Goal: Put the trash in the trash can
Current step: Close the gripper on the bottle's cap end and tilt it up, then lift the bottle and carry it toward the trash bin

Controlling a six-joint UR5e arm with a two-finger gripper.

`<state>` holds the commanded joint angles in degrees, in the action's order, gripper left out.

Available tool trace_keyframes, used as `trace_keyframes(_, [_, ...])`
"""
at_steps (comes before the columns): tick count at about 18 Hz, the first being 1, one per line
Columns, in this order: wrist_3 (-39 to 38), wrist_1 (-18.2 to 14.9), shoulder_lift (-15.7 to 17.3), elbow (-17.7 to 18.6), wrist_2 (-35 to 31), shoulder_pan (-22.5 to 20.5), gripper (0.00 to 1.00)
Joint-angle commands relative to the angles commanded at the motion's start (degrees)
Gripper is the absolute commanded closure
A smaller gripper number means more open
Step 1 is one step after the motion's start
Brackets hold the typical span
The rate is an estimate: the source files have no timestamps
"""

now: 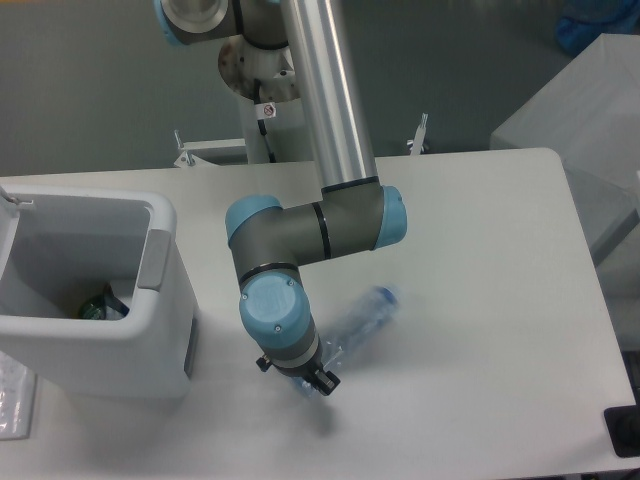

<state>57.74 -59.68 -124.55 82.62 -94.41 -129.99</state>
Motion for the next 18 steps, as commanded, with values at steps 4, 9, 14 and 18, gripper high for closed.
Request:
trace_keyframes(4, [-0.44,0.0,3.86,-1.67,8.52,-3.42,0.53])
trace_keyframes(9, [-2.63,0.09,6.42,-3.95,17.22,-6.15,0.53])
trace_keyframes(14, [-7.2,0.09,8.35,-7.73,31.27,-9.23,0.53])
trace_keyframes(18, [-11.07,0.18,11.42,-8.88,45.68,-11.51,0.53])
